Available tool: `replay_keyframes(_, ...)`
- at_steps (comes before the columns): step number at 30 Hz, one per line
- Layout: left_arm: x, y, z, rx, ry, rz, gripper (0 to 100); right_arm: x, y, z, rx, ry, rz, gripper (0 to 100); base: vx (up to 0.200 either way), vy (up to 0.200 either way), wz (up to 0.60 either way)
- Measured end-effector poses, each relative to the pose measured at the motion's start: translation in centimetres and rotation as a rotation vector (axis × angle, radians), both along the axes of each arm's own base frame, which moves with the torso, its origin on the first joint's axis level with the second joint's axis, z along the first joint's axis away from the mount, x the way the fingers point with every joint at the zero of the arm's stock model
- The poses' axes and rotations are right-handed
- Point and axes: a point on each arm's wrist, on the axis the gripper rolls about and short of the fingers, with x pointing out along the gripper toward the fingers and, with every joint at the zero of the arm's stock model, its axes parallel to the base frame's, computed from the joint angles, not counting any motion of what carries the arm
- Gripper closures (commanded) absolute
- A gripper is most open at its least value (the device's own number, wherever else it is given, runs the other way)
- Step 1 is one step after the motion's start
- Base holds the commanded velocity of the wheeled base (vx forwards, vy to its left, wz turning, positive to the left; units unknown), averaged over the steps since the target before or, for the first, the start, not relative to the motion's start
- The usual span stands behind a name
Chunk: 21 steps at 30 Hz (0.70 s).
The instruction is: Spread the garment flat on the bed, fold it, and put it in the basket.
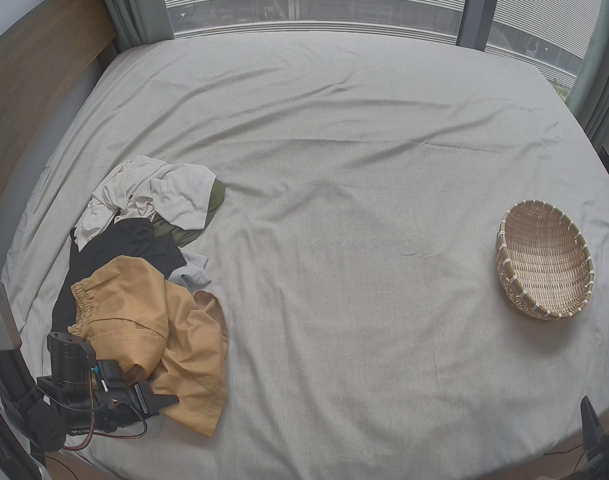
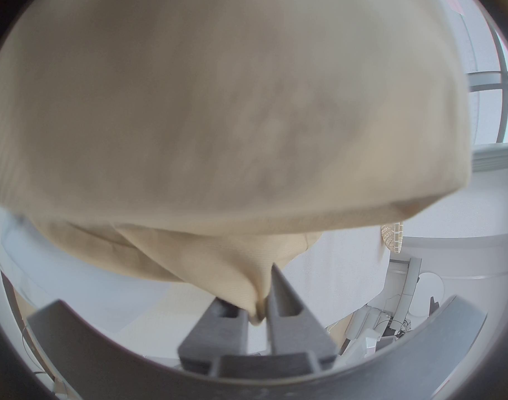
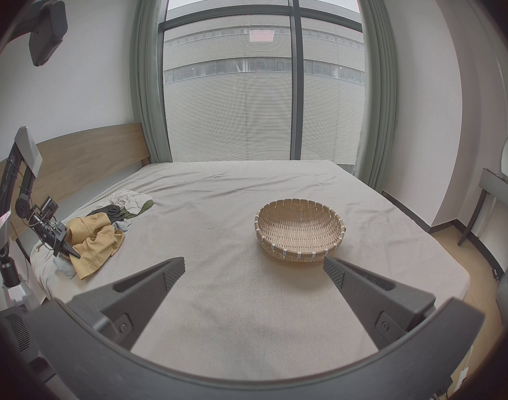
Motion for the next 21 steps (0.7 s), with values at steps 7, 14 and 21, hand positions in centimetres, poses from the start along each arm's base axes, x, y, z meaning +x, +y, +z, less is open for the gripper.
replay_keyframes(7,0.6,-1.5,1.3,-0.051,-0.134,-0.046,100,0.0,0.0,0.0,0.000,0.000,0.000,0,0.000,0.000,0.00)
replay_keyframes(14,0.9,-4.0,3.4,-0.156,-0.309,-0.129,100,0.0,0.0,0.0,0.000,0.001,0.000,0,0.000,0.000,0.00)
replay_keyframes(21,1.1,-6.3,3.8,-0.196,-0.358,-0.222,100,0.0,0.0,0.0,0.000,0.000,0.000,0,0.000,0.000,0.00)
